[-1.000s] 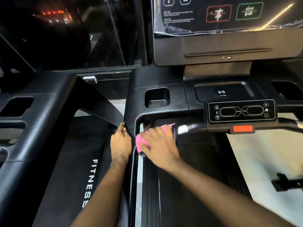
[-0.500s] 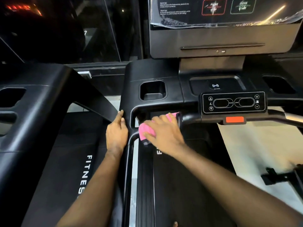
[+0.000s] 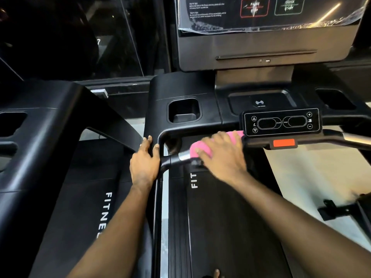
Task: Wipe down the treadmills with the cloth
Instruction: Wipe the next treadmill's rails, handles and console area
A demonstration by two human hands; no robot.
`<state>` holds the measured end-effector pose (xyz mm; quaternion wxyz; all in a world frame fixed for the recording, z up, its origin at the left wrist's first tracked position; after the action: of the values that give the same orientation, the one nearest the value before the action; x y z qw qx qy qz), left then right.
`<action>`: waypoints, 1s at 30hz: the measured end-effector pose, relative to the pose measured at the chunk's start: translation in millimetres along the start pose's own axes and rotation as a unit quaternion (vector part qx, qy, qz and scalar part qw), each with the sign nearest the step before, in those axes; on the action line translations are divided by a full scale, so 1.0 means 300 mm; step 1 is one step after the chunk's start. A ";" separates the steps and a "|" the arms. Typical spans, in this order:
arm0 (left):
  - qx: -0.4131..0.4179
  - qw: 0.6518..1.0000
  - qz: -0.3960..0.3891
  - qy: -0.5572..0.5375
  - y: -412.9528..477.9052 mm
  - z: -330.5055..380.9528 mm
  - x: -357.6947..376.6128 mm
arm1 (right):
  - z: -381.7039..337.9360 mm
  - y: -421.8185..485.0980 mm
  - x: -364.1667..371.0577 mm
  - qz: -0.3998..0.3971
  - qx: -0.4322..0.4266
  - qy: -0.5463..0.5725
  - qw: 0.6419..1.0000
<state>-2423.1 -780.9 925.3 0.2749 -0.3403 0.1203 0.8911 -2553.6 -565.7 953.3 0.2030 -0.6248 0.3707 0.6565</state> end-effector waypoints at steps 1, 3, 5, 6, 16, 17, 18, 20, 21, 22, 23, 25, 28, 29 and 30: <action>0.002 1.000 0.002 -0.005 -0.001 -0.002 -0.001 | 0.045 0.016 -0.019 0.009 0.043 -0.007 0.999; 0.005 1.000 0.004 -0.013 0.003 0.002 0.002 | 0.065 0.044 -0.034 0.028 0.123 -0.014 0.992; 0.007 1.000 0.001 -0.014 0.012 -0.006 0.010 | -0.013 0.055 -0.024 0.024 0.160 -0.002 0.987; 0.007 1.000 -0.001 -0.013 0.015 -0.011 0.016 | -0.073 0.047 -0.009 0.009 0.151 0.011 0.988; 0.016 1.000 -0.009 -0.011 0.022 -0.020 0.022 | 0.008 0.071 -0.014 0.020 0.158 -0.019 0.987; 0.015 1.000 -0.006 -0.016 0.023 -0.023 0.021 | 0.006 0.085 -0.013 0.011 0.196 -0.019 0.980; 0.013 1.000 -0.003 -0.021 0.024 -0.024 0.021 | -0.024 0.091 -0.001 -0.009 0.210 -0.016 0.977; 0.012 1.000 -0.002 -0.024 0.024 -0.021 0.020 | -0.155 0.073 0.040 -0.044 0.165 0.003 0.985; 0.013 1.000 -0.003 -0.025 0.024 -0.018 0.020 | -0.233 0.052 0.050 -0.039 0.120 0.020 0.992; 0.014 1.000 -0.005 -0.026 0.022 -0.014 0.018 | -0.296 0.023 0.053 -0.025 0.082 0.043 0.995; 0.015 0.999 -0.005 -0.028 0.018 -0.010 0.017 | -0.332 -0.006 0.054 -0.012 0.060 0.062 0.996; 0.020 0.999 -0.004 -0.025 0.014 -0.001 0.012 | -0.326 -0.044 0.063 0.009 0.075 0.078 0.994; 0.021 1.000 0.000 -0.023 0.012 -0.002 0.009 | -0.224 -0.117 0.087 0.095 0.192 0.135 0.967; 0.021 0.999 0.000 -0.026 0.010 -0.005 0.010 | -0.198 -0.141 0.093 0.136 0.237 0.178 0.945; 0.019 0.999 0.000 -0.027 0.010 -0.007 0.011 | -0.182 -0.161 0.105 0.179 0.276 0.244 0.912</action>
<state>-2425.6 -783.0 921.6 0.2847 -0.3103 0.1300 0.8976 -2486.1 -581.4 914.5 0.1495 -0.6079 0.6806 0.3808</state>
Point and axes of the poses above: each hand's wrist, its own y-axis towards the middle knuckle, its own x-axis out of the palm, z = x × y, the point moved 7 cm from there along y, towards the middle knuckle, and after that the axes turned 2 degrees about -y, right-handed, at the moved point
